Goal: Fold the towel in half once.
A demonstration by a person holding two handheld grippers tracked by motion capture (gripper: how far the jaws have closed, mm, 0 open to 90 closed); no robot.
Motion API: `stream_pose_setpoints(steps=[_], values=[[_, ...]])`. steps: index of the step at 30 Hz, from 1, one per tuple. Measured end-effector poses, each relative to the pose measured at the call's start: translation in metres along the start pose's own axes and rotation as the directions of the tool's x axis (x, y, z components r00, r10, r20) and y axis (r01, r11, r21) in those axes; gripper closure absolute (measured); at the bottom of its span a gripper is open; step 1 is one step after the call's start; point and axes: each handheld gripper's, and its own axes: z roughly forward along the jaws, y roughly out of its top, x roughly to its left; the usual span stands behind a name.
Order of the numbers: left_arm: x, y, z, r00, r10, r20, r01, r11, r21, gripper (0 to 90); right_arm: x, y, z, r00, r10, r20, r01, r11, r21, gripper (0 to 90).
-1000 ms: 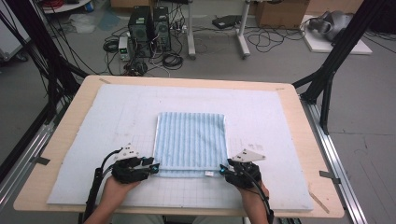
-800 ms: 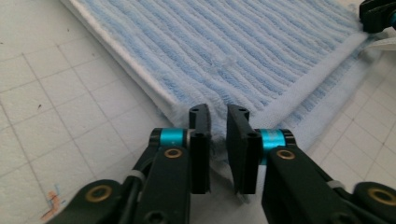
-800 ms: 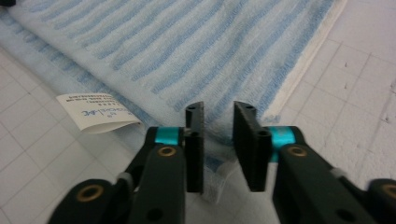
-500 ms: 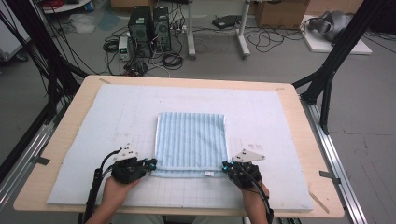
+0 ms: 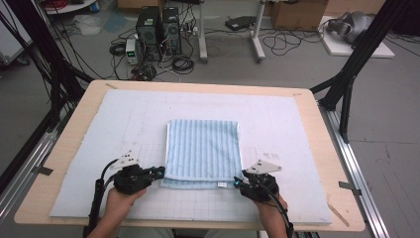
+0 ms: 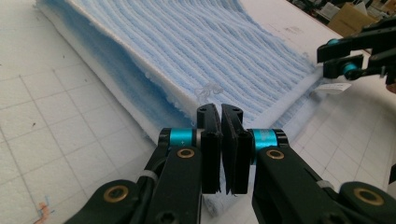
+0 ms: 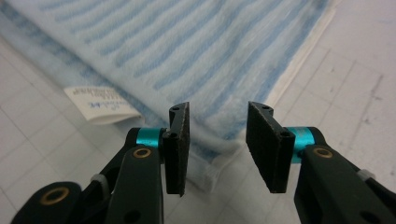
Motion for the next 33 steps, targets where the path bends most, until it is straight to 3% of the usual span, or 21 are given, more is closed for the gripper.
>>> stream_pose_setpoints(steps=[2,4,6,13,19,25,28,30,33], values=[[0.000,0.000,-0.001,1.0000,0.000,0.005,0.000,1.0000,-0.001,86.0,0.000,-0.001,0.000,1.0000,0.000,0.006,0.000,1.000,-0.008,82.5],[-0.001,0.000,-0.002,1.0000,0.002,0.008,-0.002,1.0000,-0.003,86.0,-0.002,0.000,-0.001,1.0000,0.005,-0.007,-0.005,1.000,-0.018,85.6],[-0.002,0.000,-0.002,1.0000,0.005,0.008,-0.005,0.9999,-0.009,86.1,-0.001,0.000,-0.001,0.9999,-0.016,0.000,0.016,1.000,-0.011,86.8],[-0.005,0.003,-0.011,0.9997,0.000,0.024,0.000,0.9996,-0.028,86.1,0.001,0.003,-0.014,1.0000,-0.004,-0.004,0.004,0.998,-0.067,87.0],[-0.010,-0.002,-0.019,0.9993,0.015,0.035,-0.015,0.9998,-0.016,86.1,0.008,0.003,-0.026,0.9995,-0.028,-0.013,0.027,0.997,-0.075,87.0],[-0.010,-0.013,-0.013,0.9994,0.027,0.023,-0.028,0.9977,0.061,85.3,0.010,-0.008,-0.022,0.9993,-0.035,-0.007,0.035,0.999,-0.029,86.7],[-0.011,-0.015,-0.009,0.9993,0.038,0.001,-0.038,0.9952,0.090,78.3,0.010,-0.011,-0.018,0.9996,-0.025,-0.008,0.025,0.999,-0.019,83.5],[-0.011,-0.015,-0.010,0.9989,0.040,-0.026,-0.038,0.9964,0.076,66.5,0.008,-0.011,-0.020,0.9998,-0.006,-0.021,0.006,0.999,-0.039,73.7],[-0.007,-0.012,-0.012,0.9985,0.036,-0.041,-0.035,0.9989,0.032,59.8,0.002,-0.008,-0.026,0.9983,0.053,-0.022,-0.055,0.993,-0.102,61.9]])
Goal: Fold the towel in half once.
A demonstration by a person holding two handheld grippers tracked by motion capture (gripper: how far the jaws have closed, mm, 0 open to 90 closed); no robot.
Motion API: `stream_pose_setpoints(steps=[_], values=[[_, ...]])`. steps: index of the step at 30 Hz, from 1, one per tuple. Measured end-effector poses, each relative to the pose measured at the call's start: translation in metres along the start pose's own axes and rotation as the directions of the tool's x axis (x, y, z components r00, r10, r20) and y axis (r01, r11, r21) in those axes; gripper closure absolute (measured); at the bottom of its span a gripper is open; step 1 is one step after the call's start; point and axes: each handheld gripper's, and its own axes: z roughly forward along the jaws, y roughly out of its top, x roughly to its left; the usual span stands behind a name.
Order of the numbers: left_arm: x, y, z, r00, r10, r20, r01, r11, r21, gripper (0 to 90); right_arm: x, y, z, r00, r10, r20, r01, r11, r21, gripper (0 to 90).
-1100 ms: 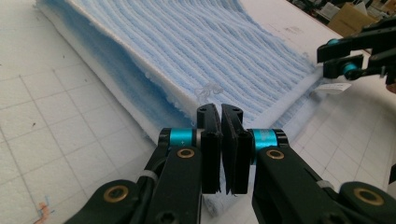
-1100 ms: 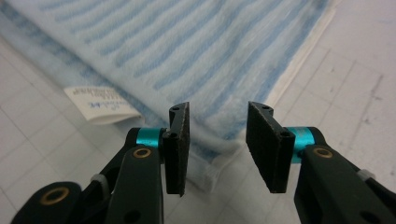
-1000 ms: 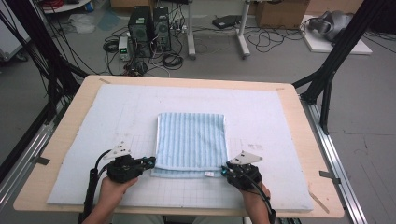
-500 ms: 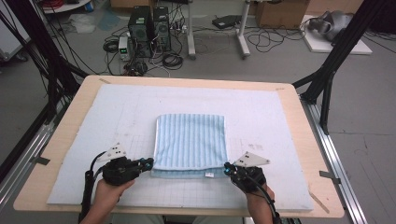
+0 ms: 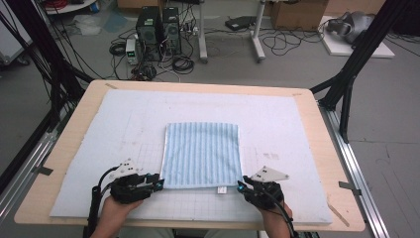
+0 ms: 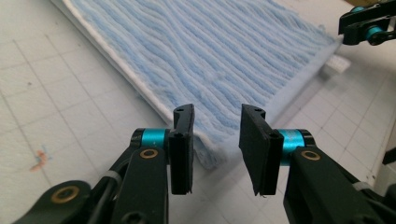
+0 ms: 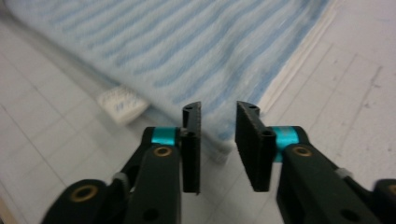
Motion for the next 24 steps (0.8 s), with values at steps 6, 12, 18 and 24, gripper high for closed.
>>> stream_pose_setpoints(steps=[6,12,18,24], values=[[0.007,0.007,0.008,1.0000,-0.005,-0.007,0.005,0.9986,-0.052,58.0,-0.007,0.010,0.010,0.9993,0.009,0.035,-0.009,1.000,-0.003,70.5],[0.011,0.010,0.013,0.9995,-0.019,-0.026,0.018,0.9985,-0.052,56.8,-0.003,0.005,0.034,0.9985,-0.033,0.044,0.028,0.995,0.099,79.1],[0.017,0.012,0.013,0.9977,-0.040,-0.055,0.037,0.9978,-0.054,49.1,-0.005,0.004,0.029,0.9992,-0.023,0.034,0.019,0.995,0.096,74.4],[0.022,0.012,0.017,0.9956,-0.054,-0.077,0.049,0.9968,-0.063,44.6,-0.017,0.013,0.032,0.9929,0.096,0.071,-0.097,0.995,0.014,59.1]])
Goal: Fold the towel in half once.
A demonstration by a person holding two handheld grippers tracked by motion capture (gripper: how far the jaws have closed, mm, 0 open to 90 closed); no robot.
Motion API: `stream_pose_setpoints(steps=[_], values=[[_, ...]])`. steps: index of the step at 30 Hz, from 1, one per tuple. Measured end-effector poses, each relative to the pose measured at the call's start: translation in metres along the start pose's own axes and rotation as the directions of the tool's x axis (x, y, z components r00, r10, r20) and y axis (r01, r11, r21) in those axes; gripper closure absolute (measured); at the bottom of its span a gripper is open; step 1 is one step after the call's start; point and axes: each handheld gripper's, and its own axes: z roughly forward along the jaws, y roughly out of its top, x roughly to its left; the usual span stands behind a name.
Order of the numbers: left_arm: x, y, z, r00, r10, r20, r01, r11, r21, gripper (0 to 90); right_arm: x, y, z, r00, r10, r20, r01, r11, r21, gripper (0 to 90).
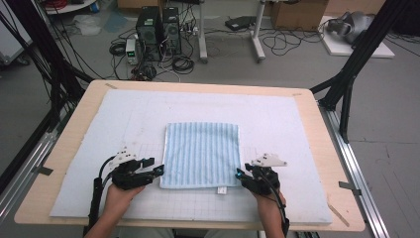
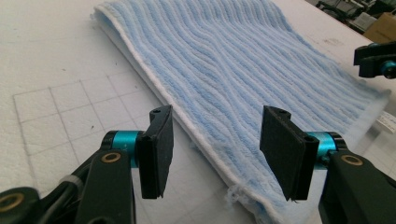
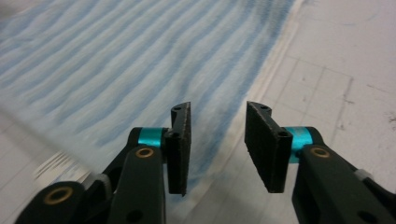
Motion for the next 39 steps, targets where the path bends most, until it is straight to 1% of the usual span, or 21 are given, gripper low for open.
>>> stream_pose_setpoints(steps=[1,3,4,5,6,8,10,11,13,14,16,18,21,22,24,27,29,31,33,35,39], values=[[0.000,0.000,0.000,1.0000,0.000,0.000,0.000,1.0000,0.003,44.6,-0.001,0.002,0.004,1.0000,0.009,0.004,-0.009,1.000,0.012,60.1],[0.001,0.000,0.001,1.0000,0.001,0.000,-0.001,1.0000,0.000,44.6,-0.001,0.003,0.013,0.9999,-0.007,0.013,0.006,0.999,0.054,70.2],[0.001,0.000,0.000,1.0000,0.003,0.001,-0.003,1.0000,0.001,44.6,0.000,0.002,0.016,0.9999,-0.003,0.014,0.002,0.998,0.063,73.7],[0.001,0.000,0.000,1.0000,0.000,-0.003,0.000,1.0000,-0.004,44.6,0.001,0.002,0.016,0.9999,0.001,0.013,-0.002,0.998,0.061,80.9],[0.002,0.000,0.000,1.0000,0.001,-0.002,-0.001,1.0000,-0.002,44.4,0.002,0.002,0.015,0.9995,-0.018,0.026,0.016,0.998,0.065,83.7],[0.002,0.000,0.000,1.0000,0.003,-0.006,-0.003,1.0000,0.000,44.3,0.004,0.000,0.013,0.9984,-0.035,0.043,0.032,0.997,0.064,85.7],[0.002,0.000,0.000,1.0000,0.005,-0.006,-0.005,1.0000,0.003,44.1,0.006,-0.002,0.011,0.9983,-0.029,0.051,0.025,0.998,0.066,85.2],[0.002,0.000,-0.001,0.9999,0.010,-0.008,-0.010,0.9999,0.004,44.0,0.006,-0.002,0.010,0.9984,-0.029,0.049,0.025,0.997,0.066,80.8],[0.003,0.000,-0.001,0.9999,0.011,-0.008,-0.011,0.9999,0.002,43.7,0.006,-0.003,0.008,0.9974,-0.038,0.061,0.034,0.997,0.063,61.4],[0.003,0.000,-0.001,0.9999,0.007,-0.011,-0.007,1.0000,-0.002,43.6,0.006,-0.003,0.006,0.9982,-0.022,0.056,0.019,0.998,0.056,58.3],[0.004,0.001,-0.001,1.0000,0.006,-0.008,-0.006,0.9999,-0.008,43.1,0.005,-0.004,0.001,0.9973,-0.034,0.065,0.032,0.999,0.029,52.4],[0.006,0.002,-0.002,1.0000,0.009,-0.003,-0.009,0.9999,-0.014,42.2,0.001,-0.003,-0.005,0.9969,-0.024,0.075,0.024,1.000,-0.007,44.3],[0.009,0.004,-0.005,1.0000,0.004,0.006,-0.003,0.9991,-0.042,39.1,-0.008,0.001,-0.014,0.9957,-0.022,0.090,0.024,0.999,-0.027,32.4],[0.010,0.006,-0.006,0.9999,-0.005,0.014,0.005,0.9984,-0.056,37.0,-0.011,0.003,-0.016,0.9957,-0.017,0.092,0.021,0.999,-0.037,28.6],[0.014,0.010,-0.009,0.9991,-0.026,0.034,0.029,0.9964,-0.080,31.7,-0.019,0.007,-0.019,0.9948,-0.032,0.096,0.037,0.998,-0.047,19.6],[0.017,0.017,-0.013,0.9991,-0.013,0.040,0.018,0.9941,-0.107,24.2,-0.027,0.014,-0.021,0.9944,-0.045,0.096,0.049,0.998,-0.043,11.1],[0.020,0.021,-0.015,0.9992,-0.006,0.041,0.011,0.9923,-0.124,18.7,-0.031,0.019,-0.023,0.9942,-0.060,0.090,0.064,0.997,-0.047,11.1],[0.022,0.025,-0.017,0.9994,0.001,0.036,0.004,0.9916,-0.129,18.9,-0.032,0.024,-0.024,0.9929,-0.086,0.082,0.090,0.994,-0.056,11.1],[0.024,0.028,-0.018,0.9994,0.010,0.034,-0.006,0.9911,-0.133,18.9,-0.032,0.029,-0.025,0.9929,-0.095,0.072,0.100,0.993,-0.064,11.1],[0.024,0.030,-0.019,0.9992,0.013,0.037,-0.008,0.9894,-0.145,18.9,-0.031,0.031,-0.026,0.9926,-0.103,0.064,0.107,0.992,-0.073,11.1],[0.024,0.030,-0.020,0.9989,0.029,0.037,-0.025,0.9919,-0.125,19.9,-0.031,0.030,-0.028,0.9941,-0.094,0.054,0.098,0.992,-0.085,11.0]])
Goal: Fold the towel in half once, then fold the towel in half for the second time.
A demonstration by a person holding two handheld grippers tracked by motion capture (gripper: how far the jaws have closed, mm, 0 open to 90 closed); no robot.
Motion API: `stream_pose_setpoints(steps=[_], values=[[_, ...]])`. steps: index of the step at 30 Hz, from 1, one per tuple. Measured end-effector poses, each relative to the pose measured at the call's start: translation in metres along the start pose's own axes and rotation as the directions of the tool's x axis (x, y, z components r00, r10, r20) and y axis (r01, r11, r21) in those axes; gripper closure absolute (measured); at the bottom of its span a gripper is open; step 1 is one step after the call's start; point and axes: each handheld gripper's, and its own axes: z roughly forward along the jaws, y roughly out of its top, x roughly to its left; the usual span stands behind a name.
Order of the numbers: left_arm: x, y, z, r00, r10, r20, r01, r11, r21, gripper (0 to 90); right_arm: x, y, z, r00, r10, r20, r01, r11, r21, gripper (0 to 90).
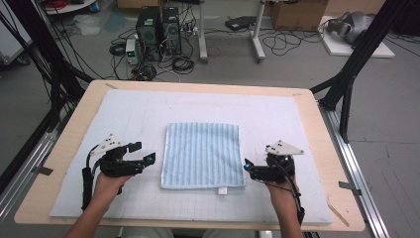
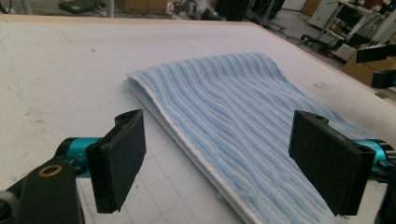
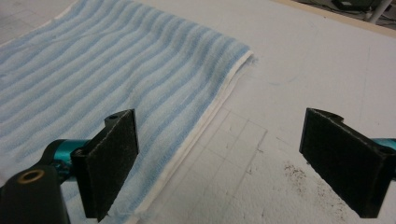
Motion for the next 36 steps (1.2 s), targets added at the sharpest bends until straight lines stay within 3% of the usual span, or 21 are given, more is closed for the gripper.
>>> stream_pose_setpoints(steps=[7,9,14,20,23,25,27,34,36], values=[[0.000,0.004,0.001,1.0000,0.007,-0.005,-0.007,1.0000,0.007,20.2,-0.002,-0.001,-0.004,1.0000,0.005,-0.004,-0.005,1.000,-0.011,11.0],[0.001,0.009,0.002,0.9999,0.003,0.010,-0.003,1.0000,0.009,20.1,-0.003,-0.001,-0.004,0.9999,0.010,-0.003,-0.010,1.000,-0.015,11.0],[0.002,0.024,0.006,0.9999,0.013,0.007,-0.013,0.9999,-0.009,19.2,-0.004,-0.001,-0.002,0.9999,0.012,-0.011,-0.012,1.000,-0.011,11.0],[0.012,0.038,0.016,0.9999,-0.005,0.009,0.005,0.9991,-0.043,18.1,-0.005,-0.002,-0.002,0.9996,0.022,-0.020,-0.023,1.000,-0.018,11.0],[0.018,0.045,0.024,0.9995,-0.001,-0.031,0.000,0.9996,-0.029,18.2,-0.004,-0.003,-0.003,0.9995,0.023,-0.023,-0.024,0.999,-0.027,11.0],[0.023,0.048,0.031,0.9992,0.004,-0.039,-0.004,1.0000,-0.002,19.3,-0.002,-0.004,-0.005,0.9994,0.017,-0.030,-0.018,0.999,-0.033,11.0],[0.026,0.052,0.038,0.9972,0.015,-0.073,-0.013,0.9996,0.027,20.2,-0.001,-0.005,-0.006,0.9994,0.005,-0.034,-0.006,0.999,-0.032,11.0],[0.033,0.058,0.074,0.9925,0.054,-0.110,-0.045,0.9955,0.084,25.5,-0.002,-0.010,-0.005,0.9988,0.012,-0.048,-0.013,1.000,-0.016,11.0],[0.035,0.059,0.084,0.9930,0.037,-0.113,-0.027,0.9958,0.088,25.9,-0.001,-0.011,-0.005,0.9986,0.013,-0.051,-0.014,1.000,-0.018,11.0]])
